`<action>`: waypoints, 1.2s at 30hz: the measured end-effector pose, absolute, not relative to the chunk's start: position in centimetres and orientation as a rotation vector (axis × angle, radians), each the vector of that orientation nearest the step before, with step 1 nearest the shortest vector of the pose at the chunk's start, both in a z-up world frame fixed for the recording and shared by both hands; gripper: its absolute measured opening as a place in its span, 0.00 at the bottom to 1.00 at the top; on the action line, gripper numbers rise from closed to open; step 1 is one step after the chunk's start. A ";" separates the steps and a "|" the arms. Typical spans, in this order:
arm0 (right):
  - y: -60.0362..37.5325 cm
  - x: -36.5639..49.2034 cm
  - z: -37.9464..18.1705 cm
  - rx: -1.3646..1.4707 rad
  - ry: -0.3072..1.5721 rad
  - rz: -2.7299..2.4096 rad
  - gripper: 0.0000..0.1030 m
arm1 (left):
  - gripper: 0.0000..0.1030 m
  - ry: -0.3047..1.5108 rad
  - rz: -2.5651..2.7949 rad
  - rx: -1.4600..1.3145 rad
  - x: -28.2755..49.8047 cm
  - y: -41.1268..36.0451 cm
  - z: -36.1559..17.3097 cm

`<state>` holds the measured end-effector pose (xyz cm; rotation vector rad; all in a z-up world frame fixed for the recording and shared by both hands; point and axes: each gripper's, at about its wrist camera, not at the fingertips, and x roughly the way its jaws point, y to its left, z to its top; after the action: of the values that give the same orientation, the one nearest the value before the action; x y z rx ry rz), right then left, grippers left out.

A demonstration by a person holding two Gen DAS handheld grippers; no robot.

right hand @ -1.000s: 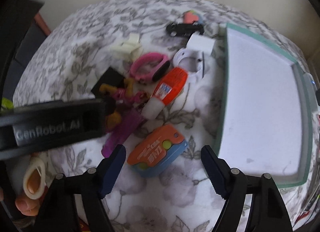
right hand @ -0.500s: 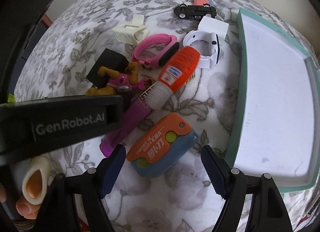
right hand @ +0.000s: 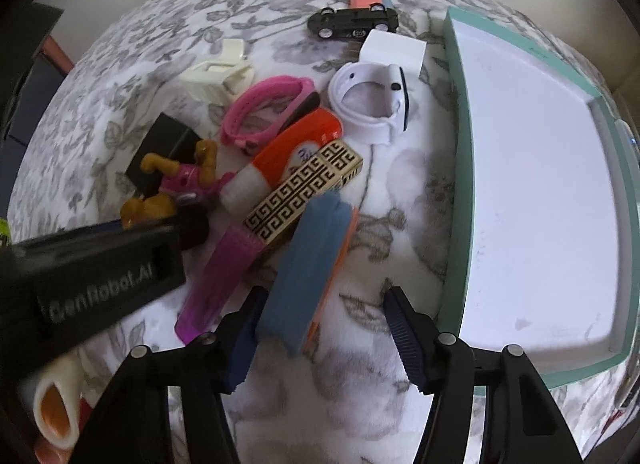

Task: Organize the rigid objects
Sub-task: 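Grasp the pink dog figurine with the left gripper while the right gripper grasps the blue-orange eraser, then carry the figurine and eraser into the tray and open both grippers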

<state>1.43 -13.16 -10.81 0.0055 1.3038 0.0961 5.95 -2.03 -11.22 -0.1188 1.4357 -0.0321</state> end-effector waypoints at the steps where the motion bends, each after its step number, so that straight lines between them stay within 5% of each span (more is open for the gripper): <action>1: -12.9 1.7 -10.8 0.000 1.302 0.090 0.61 | 0.48 1.435 -0.031 -0.116 6.1 -1.9 -11.1; 7: -12.8 2.8 -10.2 -0.006 1.276 0.047 0.36 | 0.45 1.431 -0.029 -0.105 5.8 -2.3 -10.0; 18: -14.3 3.6 -8.7 0.066 1.267 0.055 0.34 | 0.43 1.414 -0.042 -0.118 5.6 -1.9 -9.3; 22: -16.1 3.4 -7.9 0.119 1.253 0.062 0.25 | 0.43 1.374 -0.050 -0.112 5.5 -1.7 -7.9; 36: -18.2 1.5 -6.1 0.185 1.192 0.102 0.25 | 0.43 1.280 -0.067 -0.130 4.6 -1.0 -4.5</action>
<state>1.47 -18.22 -6.05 0.1853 1.1918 0.1015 4.63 -1.05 -4.52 -0.1302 1.2796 -0.0673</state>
